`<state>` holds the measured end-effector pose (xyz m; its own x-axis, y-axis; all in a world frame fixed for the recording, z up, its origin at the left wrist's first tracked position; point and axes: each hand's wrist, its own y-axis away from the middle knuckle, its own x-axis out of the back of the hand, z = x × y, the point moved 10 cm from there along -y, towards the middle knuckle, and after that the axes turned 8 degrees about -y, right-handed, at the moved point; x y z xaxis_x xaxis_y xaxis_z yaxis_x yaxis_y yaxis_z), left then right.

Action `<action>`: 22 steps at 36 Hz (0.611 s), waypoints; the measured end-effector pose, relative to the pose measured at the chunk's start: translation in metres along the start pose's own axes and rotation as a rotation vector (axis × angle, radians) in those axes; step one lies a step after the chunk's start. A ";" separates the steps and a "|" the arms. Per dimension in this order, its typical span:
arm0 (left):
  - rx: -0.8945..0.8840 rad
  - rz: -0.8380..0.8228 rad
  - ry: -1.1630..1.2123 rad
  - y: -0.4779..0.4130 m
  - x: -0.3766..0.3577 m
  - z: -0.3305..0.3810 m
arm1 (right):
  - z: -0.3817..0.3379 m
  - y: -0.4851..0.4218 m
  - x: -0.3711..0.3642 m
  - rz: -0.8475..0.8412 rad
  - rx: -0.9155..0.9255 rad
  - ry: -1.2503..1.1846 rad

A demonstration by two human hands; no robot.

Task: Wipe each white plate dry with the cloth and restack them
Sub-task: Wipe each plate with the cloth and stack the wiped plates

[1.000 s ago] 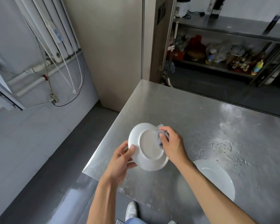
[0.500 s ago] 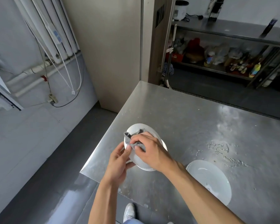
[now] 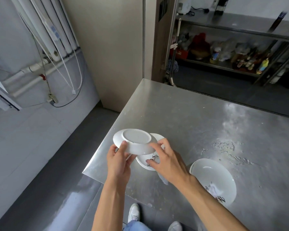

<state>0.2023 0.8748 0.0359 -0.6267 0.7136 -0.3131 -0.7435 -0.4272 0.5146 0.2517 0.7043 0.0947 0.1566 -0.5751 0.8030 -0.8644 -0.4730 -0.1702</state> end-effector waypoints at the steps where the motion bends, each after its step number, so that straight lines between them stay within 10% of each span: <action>1: 0.014 -0.005 -0.015 0.002 -0.004 -0.002 | -0.003 0.000 0.002 0.034 0.018 0.013; 11: 0.118 -0.108 -0.036 0.006 -0.029 -0.024 | -0.006 0.002 0.038 0.221 0.144 0.132; 22: -0.034 0.104 -0.396 -0.009 0.001 -0.037 | 0.098 0.023 0.036 0.269 -0.482 -0.381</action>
<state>0.1999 0.8588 0.0018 -0.5659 0.8211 0.0741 -0.6922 -0.5220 0.4984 0.2842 0.6078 0.0637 -0.0134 -0.8687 0.4951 -0.9998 0.0205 0.0090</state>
